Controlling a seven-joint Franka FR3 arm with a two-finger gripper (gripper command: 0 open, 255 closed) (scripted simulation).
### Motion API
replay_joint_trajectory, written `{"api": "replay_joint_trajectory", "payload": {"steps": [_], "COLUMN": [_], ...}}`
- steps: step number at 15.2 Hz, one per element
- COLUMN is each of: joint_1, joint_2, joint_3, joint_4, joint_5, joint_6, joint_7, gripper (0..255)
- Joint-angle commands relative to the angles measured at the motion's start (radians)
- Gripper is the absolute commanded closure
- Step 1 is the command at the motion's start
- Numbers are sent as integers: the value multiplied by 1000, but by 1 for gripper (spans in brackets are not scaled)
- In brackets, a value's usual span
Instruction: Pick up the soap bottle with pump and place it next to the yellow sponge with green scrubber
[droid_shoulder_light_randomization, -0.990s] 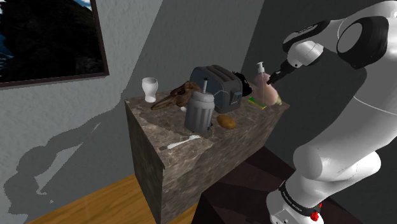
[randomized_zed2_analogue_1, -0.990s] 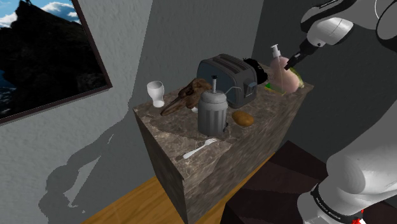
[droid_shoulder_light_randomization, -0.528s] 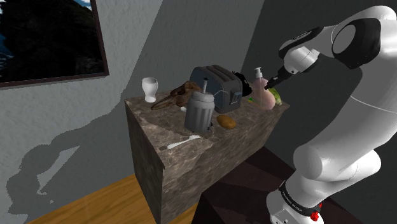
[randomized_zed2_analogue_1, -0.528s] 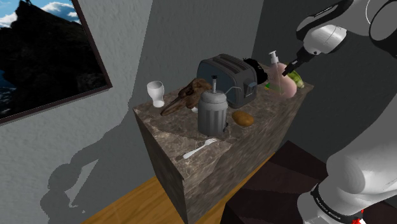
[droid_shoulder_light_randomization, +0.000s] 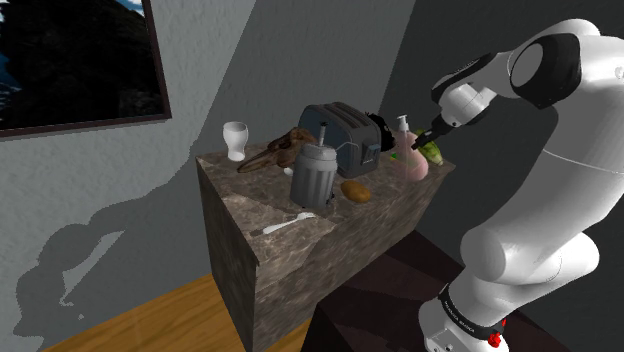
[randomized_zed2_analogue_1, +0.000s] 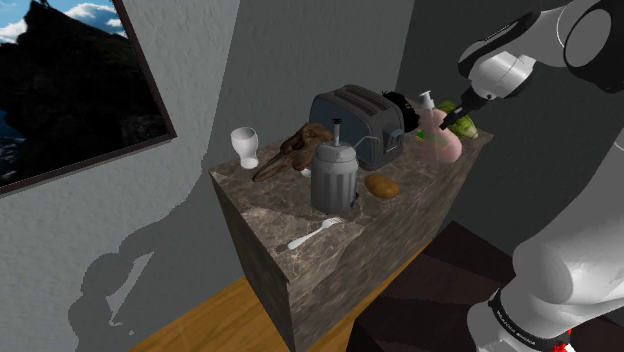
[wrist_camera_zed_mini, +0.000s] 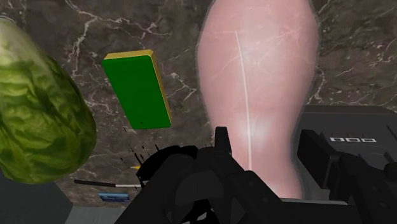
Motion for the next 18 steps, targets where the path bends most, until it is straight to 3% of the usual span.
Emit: {"api": "replay_joint_trajectory", "payload": {"steps": [1,11,12,18], "joint_1": [-2,-6,-6,-4], "joint_2": [14,32,27,3], "joint_3": [6,12,11,2], "joint_4": [-6,-12,-15,-18], "joint_5": [20,42,39,17], "joint_6": [19,37,36,18], "joint_7": [-17,-38,-38,-22], "gripper": [255,255,0,0]}}
